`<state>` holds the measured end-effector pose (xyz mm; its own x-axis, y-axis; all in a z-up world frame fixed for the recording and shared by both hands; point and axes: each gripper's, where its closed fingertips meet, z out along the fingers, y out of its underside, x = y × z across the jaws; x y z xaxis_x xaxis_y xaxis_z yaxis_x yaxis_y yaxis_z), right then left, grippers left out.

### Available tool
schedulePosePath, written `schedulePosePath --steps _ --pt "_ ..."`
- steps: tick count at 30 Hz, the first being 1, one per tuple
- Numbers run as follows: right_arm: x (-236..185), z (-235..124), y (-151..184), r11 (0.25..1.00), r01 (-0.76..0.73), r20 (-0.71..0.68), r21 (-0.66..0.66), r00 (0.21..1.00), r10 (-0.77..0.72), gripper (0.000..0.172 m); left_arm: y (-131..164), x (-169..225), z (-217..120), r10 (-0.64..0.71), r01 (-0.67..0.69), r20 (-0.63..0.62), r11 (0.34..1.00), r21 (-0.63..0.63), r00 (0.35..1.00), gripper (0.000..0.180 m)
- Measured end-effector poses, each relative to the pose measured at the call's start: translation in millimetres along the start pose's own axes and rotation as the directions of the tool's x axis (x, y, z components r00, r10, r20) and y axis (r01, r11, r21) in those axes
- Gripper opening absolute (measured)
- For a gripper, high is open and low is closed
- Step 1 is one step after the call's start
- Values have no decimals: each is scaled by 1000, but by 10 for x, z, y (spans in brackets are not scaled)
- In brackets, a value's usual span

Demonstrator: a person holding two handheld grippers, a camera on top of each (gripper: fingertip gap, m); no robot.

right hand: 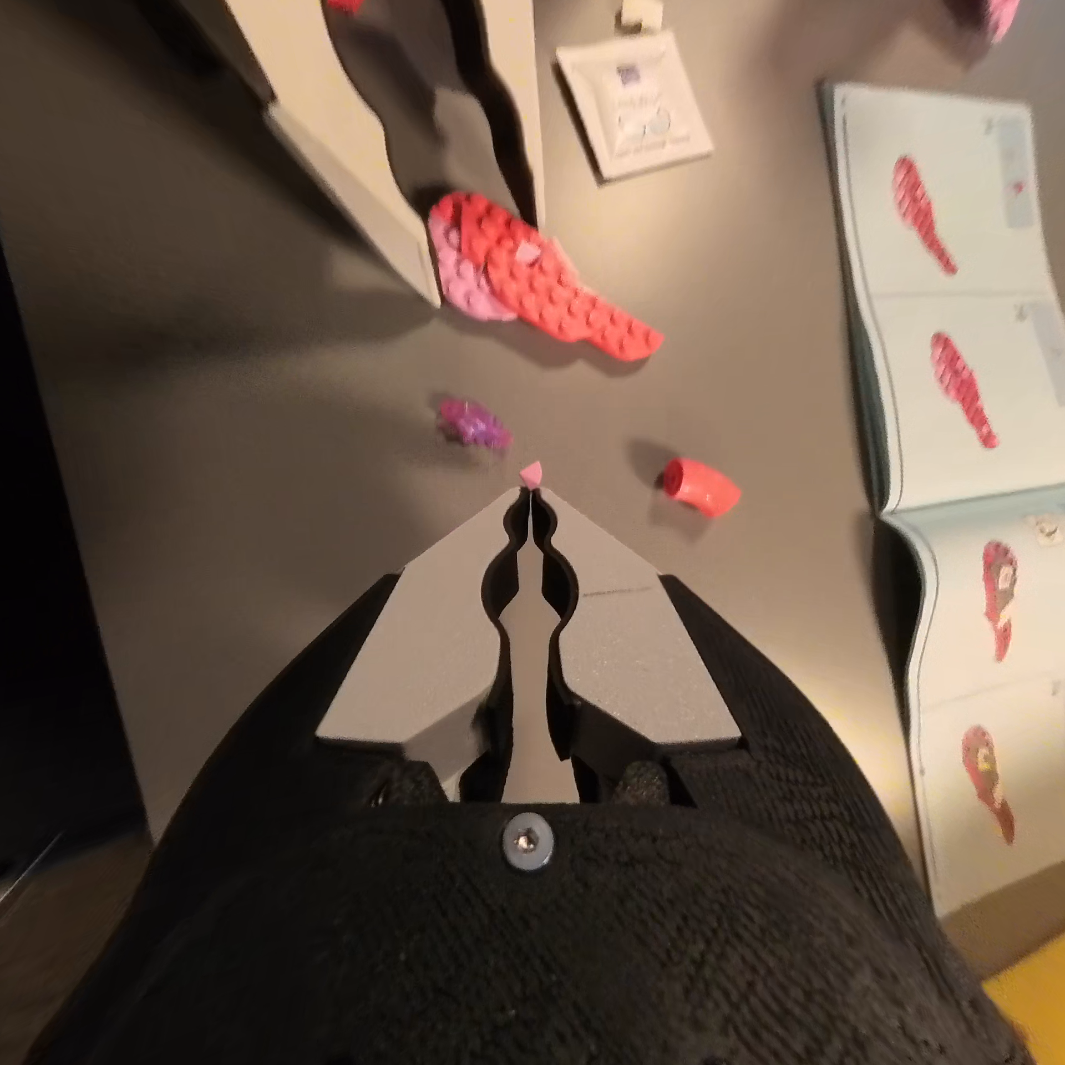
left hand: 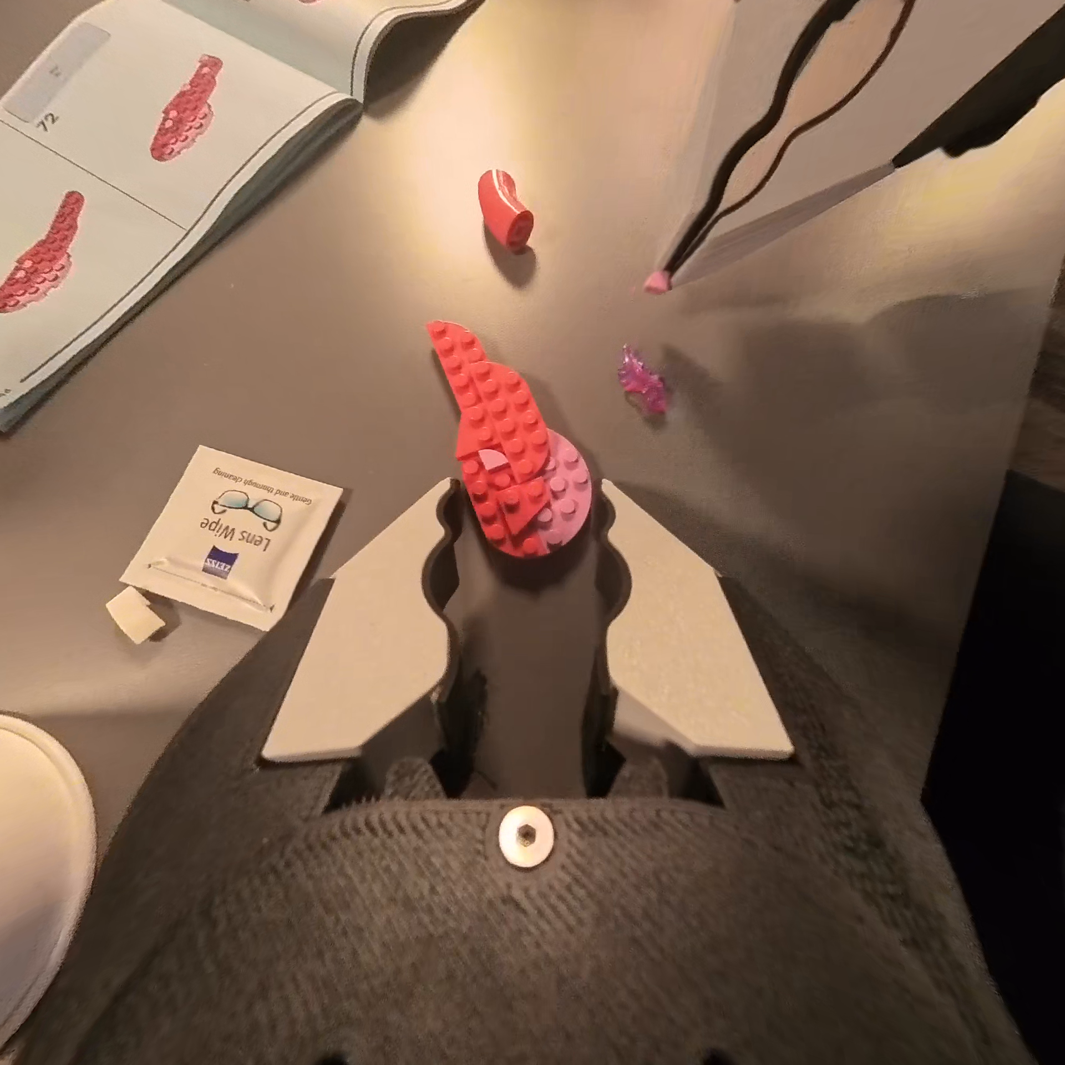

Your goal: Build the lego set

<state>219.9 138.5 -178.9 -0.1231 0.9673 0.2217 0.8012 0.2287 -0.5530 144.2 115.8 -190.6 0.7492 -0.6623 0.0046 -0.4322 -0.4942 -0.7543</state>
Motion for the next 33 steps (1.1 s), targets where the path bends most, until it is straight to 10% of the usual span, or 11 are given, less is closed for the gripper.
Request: schedulePosePath --steps 33 --pt "-236 -22 163 993 -97 217 -68 970 109 22 -5 -15 5 7 -7 19 1000 3 1000 43"
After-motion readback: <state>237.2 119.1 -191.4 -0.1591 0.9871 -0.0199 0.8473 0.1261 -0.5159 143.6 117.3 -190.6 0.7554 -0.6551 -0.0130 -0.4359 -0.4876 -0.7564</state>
